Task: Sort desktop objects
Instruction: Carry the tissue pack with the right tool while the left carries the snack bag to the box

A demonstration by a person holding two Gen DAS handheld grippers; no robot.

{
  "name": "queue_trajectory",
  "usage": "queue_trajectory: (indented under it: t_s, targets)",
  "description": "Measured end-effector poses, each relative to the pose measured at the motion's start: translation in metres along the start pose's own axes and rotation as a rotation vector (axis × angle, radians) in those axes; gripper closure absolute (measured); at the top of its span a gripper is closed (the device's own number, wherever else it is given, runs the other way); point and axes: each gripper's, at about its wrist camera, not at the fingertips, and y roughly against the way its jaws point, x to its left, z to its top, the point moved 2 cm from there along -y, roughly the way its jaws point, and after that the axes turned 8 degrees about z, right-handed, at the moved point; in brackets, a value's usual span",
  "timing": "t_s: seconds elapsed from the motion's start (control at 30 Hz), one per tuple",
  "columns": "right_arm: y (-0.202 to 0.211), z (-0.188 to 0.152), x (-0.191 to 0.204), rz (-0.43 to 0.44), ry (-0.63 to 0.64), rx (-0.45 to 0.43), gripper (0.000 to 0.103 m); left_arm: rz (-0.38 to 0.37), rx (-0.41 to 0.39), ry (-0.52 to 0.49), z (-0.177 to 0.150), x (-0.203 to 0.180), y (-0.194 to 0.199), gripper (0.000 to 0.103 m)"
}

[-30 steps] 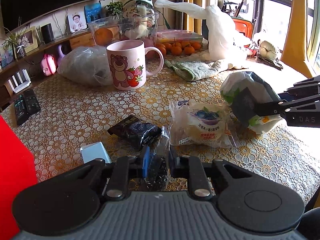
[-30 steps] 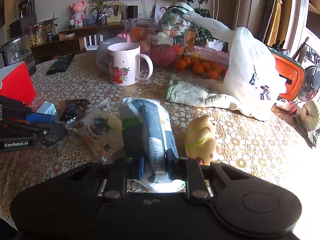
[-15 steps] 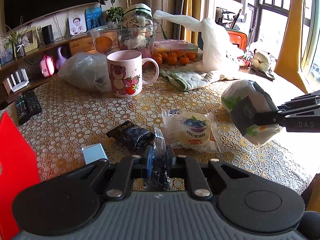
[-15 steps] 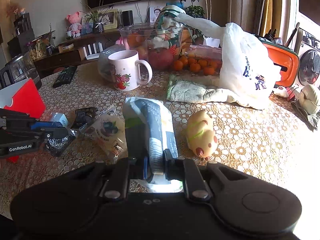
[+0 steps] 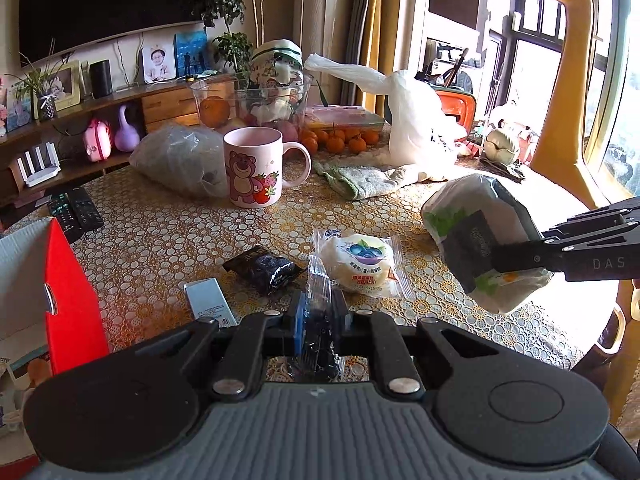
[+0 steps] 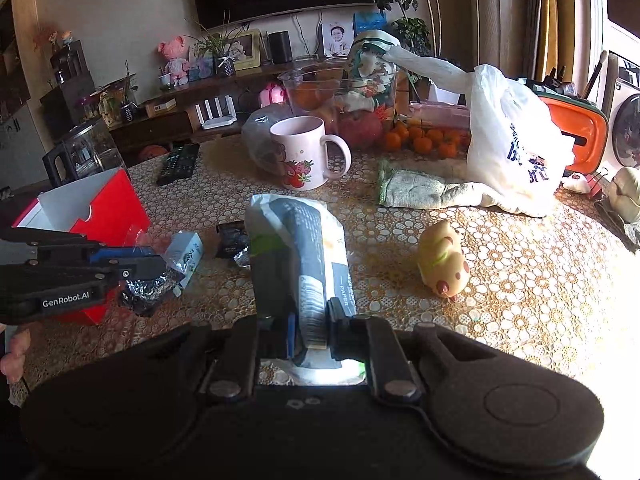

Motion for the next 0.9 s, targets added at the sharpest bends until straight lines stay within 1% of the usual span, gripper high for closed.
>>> queue_trajectory:
  t_s: [0.2, 0.43, 0.67, 0.9]
  targets:
    - [0.012, 0.001, 0.029, 0.075, -0.015, 0.007, 0.089, 0.001, -0.016, 0.039, -0.006, 0.015, 0.035, 0.091]
    - [0.022, 0.012, 0.072, 0.163, 0.016, 0.000, 0.089, 0.022, -0.053, 0.082, -0.008, 0.042, 0.080, 0.091]
    - [0.023, 0.026, 0.118, 0.242, 0.060, -0.010, 0.089, 0.069, -0.091, 0.123, -0.010, 0.078, 0.122, 0.091]
    - [0.017, 0.041, 0.160, 0.318, 0.081, -0.004, 0.089, 0.128, -0.115, 0.164, -0.014, 0.122, 0.155, 0.091]
